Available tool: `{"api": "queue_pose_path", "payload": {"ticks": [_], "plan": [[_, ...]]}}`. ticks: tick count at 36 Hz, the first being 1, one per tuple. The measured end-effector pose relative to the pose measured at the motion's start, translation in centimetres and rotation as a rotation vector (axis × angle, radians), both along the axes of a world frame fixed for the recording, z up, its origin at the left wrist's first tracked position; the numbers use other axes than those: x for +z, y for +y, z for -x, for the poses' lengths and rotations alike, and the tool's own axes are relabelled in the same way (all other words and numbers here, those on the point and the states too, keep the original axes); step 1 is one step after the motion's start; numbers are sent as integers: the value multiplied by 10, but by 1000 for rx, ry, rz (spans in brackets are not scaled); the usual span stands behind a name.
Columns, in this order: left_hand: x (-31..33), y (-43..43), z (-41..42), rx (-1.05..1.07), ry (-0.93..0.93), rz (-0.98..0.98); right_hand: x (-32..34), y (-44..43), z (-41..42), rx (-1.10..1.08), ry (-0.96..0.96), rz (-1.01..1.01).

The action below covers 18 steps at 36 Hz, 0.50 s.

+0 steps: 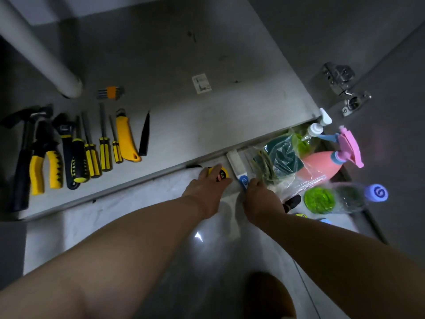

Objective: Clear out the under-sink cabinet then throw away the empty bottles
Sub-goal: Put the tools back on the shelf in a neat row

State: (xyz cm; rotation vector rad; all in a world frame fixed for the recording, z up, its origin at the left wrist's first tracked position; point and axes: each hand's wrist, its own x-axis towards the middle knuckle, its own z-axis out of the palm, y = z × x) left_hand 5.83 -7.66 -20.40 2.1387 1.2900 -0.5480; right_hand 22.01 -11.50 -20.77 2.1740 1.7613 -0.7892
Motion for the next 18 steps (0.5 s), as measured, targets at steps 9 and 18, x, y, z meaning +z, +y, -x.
{"api": "queue_pose_path", "payload": {"ticks": [9,18], "plan": [[-8,-27,-1,-79,131,-101,-2,-12,-6,69,58,111],[59,-33,36,-111,8,-41,52,-5,-32,405,140,515]]}}
